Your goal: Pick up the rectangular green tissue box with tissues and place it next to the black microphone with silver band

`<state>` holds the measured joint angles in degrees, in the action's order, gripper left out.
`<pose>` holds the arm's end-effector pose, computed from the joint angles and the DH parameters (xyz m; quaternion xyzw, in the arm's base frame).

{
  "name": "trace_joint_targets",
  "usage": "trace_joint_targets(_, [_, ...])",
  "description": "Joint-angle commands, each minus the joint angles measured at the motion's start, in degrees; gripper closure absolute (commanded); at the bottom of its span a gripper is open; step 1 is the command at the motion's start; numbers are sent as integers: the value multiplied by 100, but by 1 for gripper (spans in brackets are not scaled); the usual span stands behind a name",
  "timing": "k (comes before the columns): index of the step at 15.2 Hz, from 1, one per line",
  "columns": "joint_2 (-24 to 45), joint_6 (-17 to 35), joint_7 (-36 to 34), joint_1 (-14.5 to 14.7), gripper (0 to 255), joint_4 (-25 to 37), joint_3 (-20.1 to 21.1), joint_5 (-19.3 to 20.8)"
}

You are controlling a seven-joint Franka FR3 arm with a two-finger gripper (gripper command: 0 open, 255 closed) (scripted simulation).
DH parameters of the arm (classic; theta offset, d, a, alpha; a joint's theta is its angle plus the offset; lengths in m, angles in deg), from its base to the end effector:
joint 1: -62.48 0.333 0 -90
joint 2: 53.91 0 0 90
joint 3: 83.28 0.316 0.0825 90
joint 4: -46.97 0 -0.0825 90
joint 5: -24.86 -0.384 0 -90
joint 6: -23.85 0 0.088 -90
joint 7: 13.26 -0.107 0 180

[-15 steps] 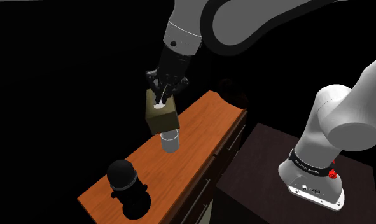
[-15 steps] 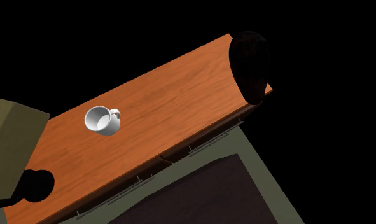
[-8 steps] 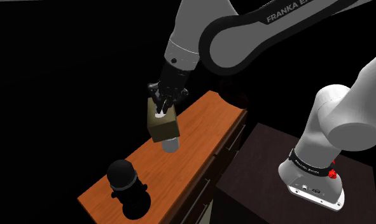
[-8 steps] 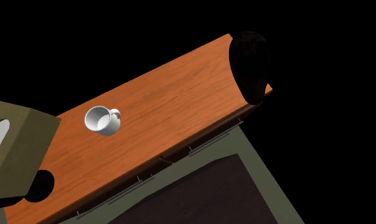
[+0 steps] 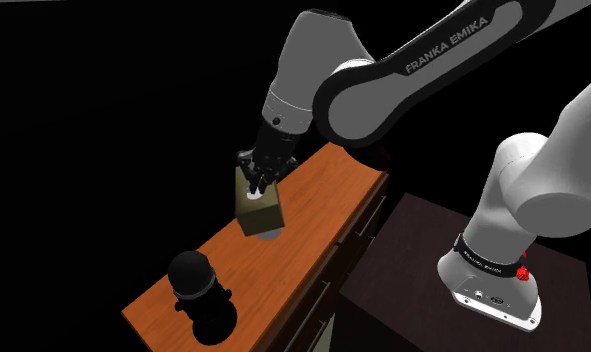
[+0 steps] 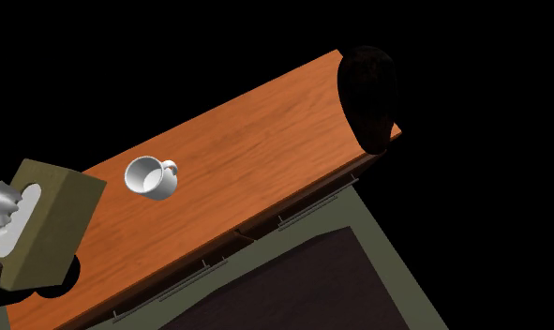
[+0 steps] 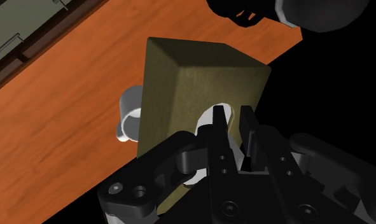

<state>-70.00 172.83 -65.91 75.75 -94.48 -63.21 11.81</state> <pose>0.3995 0.2616 0.4336 -0.9488 0.2433 -0.1262 0.1571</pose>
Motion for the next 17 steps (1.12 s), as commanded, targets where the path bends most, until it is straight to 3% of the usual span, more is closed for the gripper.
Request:
trace_joint_targets(1, [106, 172, -3, -5, 255, -63, 24, 9])
trace_joint_targets(17, [1073, 1603, -113, -79, 255, -549, 201, 225])
